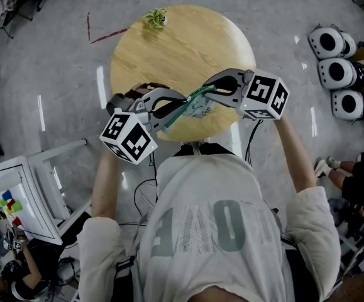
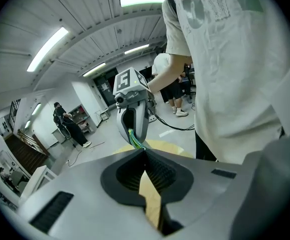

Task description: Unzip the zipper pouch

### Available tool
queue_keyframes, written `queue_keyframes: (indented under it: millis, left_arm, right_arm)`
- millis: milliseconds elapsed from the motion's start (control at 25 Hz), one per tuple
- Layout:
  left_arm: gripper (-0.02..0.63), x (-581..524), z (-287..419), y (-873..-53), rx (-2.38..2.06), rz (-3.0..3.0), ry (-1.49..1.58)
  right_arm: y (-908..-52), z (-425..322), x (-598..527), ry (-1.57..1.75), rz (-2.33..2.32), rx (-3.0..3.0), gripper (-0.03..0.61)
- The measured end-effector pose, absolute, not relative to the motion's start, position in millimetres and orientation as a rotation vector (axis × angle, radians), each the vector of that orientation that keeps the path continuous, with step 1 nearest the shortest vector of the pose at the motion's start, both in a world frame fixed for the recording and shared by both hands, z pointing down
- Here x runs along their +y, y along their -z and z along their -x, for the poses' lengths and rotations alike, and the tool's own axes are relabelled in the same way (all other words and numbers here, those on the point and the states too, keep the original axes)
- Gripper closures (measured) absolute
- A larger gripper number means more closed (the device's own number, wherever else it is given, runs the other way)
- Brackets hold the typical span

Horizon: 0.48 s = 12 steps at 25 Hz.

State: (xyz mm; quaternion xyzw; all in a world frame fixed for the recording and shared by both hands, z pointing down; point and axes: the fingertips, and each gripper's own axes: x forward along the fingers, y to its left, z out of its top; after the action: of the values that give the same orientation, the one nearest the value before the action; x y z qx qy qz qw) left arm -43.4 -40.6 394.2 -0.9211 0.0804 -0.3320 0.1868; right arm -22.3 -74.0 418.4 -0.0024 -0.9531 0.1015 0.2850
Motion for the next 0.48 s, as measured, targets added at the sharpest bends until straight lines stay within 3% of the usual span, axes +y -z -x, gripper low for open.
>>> queue_keyframes:
  millis: [480]
  left_arm:
    - [0.588,-41.5,68.1,-397.8,0.285,2.607,0.988]
  right_arm:
    - [-415.8,-39.5,-114.6,-0.251,-0.243,-2.511,0.525]
